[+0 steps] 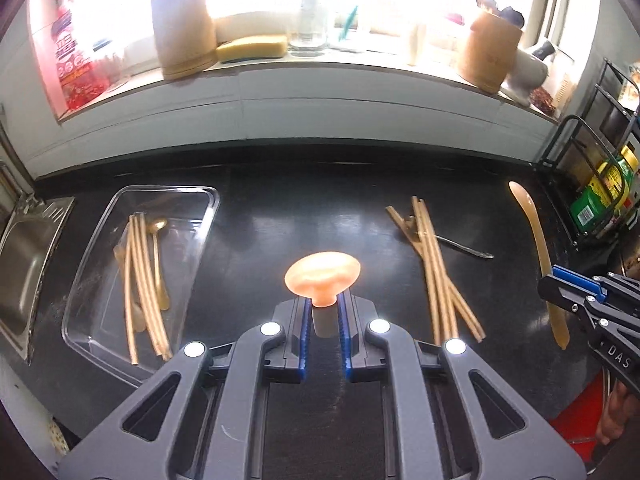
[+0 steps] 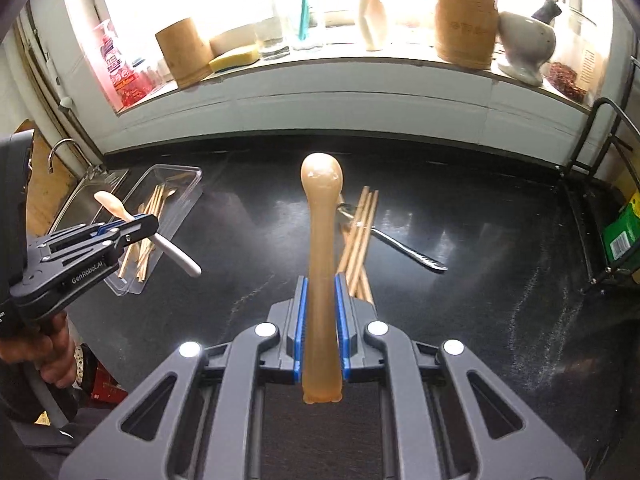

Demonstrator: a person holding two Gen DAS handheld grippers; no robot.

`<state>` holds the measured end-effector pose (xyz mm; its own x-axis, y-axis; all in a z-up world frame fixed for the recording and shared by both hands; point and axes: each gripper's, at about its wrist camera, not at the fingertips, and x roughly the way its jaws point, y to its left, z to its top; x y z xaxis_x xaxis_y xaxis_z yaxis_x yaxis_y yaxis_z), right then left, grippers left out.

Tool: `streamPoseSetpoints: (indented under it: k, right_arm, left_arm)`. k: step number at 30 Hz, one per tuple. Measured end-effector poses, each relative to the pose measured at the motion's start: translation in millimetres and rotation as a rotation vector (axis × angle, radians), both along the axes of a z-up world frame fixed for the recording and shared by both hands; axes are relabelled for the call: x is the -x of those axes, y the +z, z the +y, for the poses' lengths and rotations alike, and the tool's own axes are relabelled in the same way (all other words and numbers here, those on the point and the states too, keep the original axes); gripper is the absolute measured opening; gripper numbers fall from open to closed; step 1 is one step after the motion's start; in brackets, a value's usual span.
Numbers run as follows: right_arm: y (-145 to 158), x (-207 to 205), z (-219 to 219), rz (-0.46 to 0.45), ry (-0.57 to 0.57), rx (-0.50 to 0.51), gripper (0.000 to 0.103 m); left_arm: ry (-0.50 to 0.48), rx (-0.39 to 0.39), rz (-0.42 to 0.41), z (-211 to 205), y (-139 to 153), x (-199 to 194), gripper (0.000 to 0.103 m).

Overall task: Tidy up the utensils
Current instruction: 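Carry both spoons over the clear tray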

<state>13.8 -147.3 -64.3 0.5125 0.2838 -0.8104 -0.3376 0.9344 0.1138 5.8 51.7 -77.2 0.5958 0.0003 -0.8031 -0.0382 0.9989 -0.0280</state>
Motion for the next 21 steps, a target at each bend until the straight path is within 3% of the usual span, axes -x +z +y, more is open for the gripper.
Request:
streamPoseSetpoints:
  k: [9,21]
  right_arm:
    - [-2.5,-13.8,67.4,0.023,0.102,0.001,0.014]
    - [-13.5,-36.9,211.8,0.064,0.333,-0.008,0.014]
  left_arm:
    - [0.105,-0.001,0.009,65.3,3.3,-0.8,0.011]
    - [0.309,0.007,0.019,186.1,4.2,6.0,0.011]
